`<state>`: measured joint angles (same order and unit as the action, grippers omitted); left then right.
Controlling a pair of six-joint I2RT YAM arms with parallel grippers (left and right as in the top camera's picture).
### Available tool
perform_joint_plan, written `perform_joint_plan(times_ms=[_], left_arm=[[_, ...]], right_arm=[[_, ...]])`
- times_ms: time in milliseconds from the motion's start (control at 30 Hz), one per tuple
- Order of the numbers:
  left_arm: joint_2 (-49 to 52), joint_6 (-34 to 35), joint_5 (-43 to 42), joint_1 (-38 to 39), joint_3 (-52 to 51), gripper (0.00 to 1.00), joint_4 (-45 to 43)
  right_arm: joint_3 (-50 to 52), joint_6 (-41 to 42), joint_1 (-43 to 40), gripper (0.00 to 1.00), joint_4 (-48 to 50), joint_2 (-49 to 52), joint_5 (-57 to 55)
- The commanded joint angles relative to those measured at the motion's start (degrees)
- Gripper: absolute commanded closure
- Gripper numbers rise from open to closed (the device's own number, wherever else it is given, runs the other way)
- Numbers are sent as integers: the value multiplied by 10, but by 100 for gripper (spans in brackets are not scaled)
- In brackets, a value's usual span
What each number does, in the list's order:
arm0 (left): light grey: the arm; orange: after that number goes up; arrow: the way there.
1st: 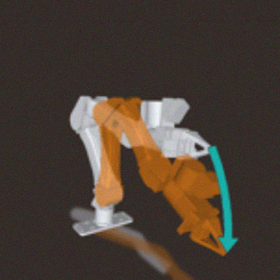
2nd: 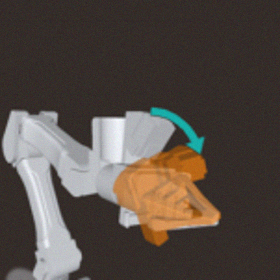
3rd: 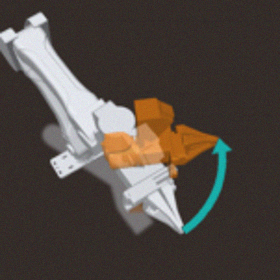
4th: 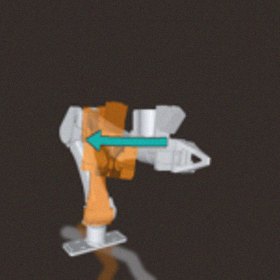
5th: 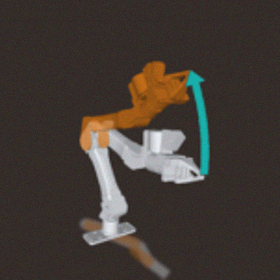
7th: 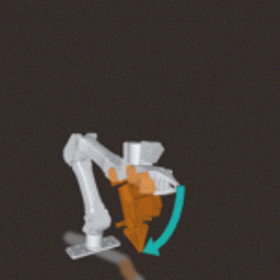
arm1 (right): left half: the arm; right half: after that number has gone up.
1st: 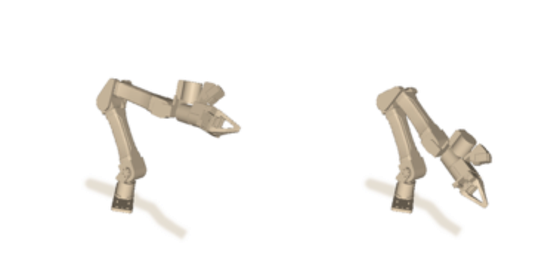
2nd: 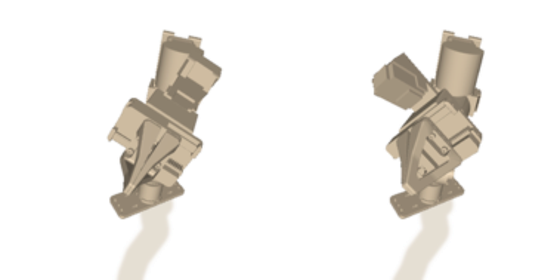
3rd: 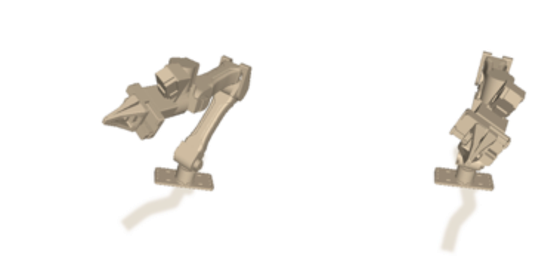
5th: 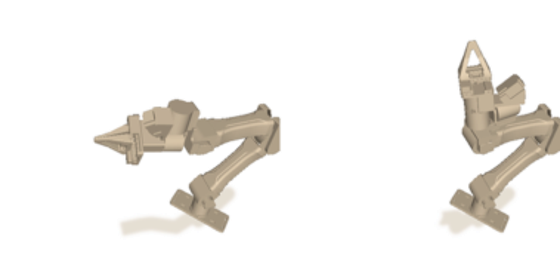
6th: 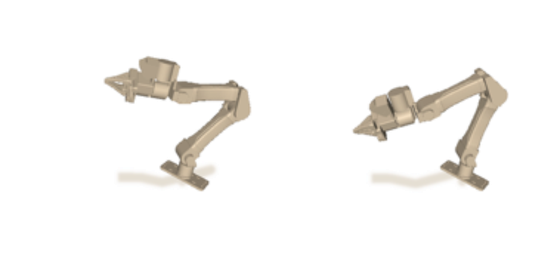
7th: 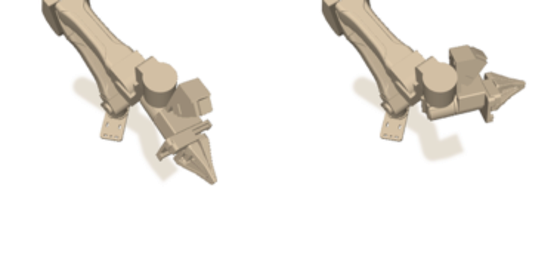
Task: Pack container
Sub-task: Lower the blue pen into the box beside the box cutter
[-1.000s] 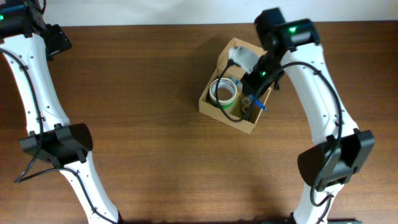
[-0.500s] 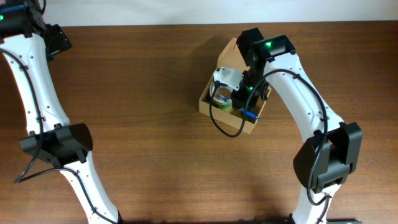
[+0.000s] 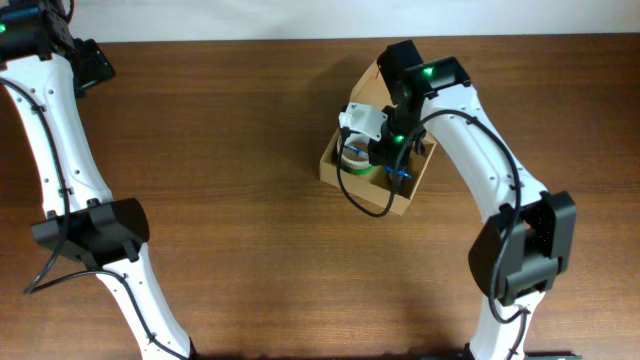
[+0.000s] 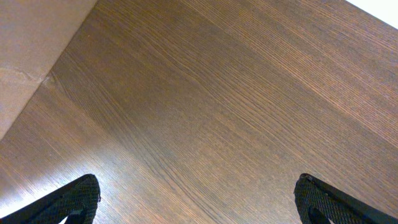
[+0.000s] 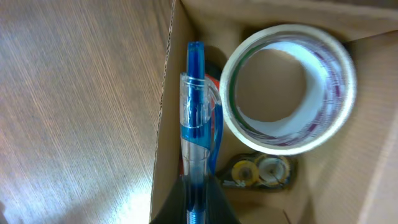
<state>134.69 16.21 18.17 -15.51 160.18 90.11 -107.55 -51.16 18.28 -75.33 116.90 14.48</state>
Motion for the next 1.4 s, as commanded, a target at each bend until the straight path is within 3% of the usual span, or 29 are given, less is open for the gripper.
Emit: perform_joint_plan(times_ms=[0, 1367], left_arm=[[3, -5, -2, -3, -2, 0, -1], [3, -5, -3, -3, -2, 0, -1]], right_arm=[[7, -7, 13, 96, -6, 25, -1], [15, -5, 27, 96, -15, 108, 16]])
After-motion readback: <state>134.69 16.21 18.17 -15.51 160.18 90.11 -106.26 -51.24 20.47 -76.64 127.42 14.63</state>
